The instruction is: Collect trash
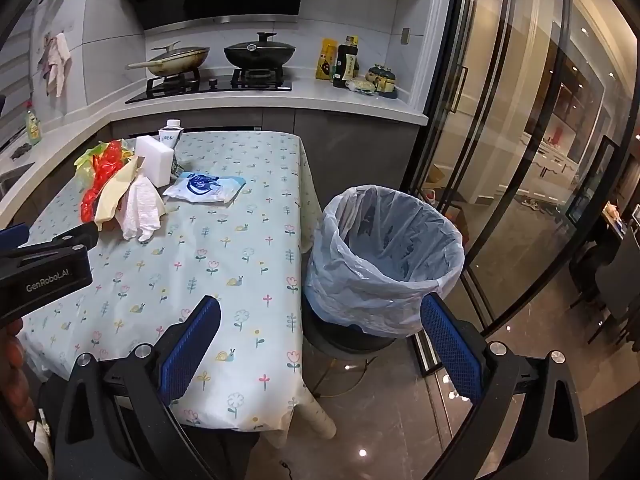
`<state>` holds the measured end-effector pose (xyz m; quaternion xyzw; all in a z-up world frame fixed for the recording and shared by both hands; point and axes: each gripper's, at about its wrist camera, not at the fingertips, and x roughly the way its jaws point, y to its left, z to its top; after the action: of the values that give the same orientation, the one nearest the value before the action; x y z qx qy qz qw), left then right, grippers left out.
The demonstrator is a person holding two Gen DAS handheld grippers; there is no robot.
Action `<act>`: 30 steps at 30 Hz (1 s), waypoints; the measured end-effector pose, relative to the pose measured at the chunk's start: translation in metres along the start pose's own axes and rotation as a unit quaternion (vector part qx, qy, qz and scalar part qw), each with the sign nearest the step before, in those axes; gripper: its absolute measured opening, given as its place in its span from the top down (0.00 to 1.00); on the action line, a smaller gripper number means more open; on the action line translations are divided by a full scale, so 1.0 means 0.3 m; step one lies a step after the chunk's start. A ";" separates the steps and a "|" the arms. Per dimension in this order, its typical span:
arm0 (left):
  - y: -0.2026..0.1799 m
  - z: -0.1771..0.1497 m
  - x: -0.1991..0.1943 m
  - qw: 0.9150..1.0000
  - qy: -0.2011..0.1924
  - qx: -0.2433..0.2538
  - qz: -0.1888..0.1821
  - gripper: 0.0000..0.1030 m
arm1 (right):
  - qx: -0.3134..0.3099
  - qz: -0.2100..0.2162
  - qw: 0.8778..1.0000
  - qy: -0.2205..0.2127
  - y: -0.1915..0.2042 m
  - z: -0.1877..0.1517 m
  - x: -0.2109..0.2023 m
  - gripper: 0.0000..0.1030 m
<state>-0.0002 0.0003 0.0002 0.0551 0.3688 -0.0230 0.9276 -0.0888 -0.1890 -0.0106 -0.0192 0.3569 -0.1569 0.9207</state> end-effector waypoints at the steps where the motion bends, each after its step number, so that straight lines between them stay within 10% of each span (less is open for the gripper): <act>1: 0.000 0.000 -0.001 1.000 0.000 -0.001 0.001 0.07 | -0.001 -0.001 1.000 0.000 -0.001 -0.001 0.000 0.07; 30: 0.025 -0.016 -0.053 1.000 -0.002 -0.015 0.004 0.07 | 0.004 0.009 1.000 -0.010 -0.011 -0.011 -0.052 0.07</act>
<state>-0.0144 0.0085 0.0084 0.0423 0.3667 -0.0142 0.9293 -0.1029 -0.1872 -0.0024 -0.0141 0.3476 -0.1498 0.9255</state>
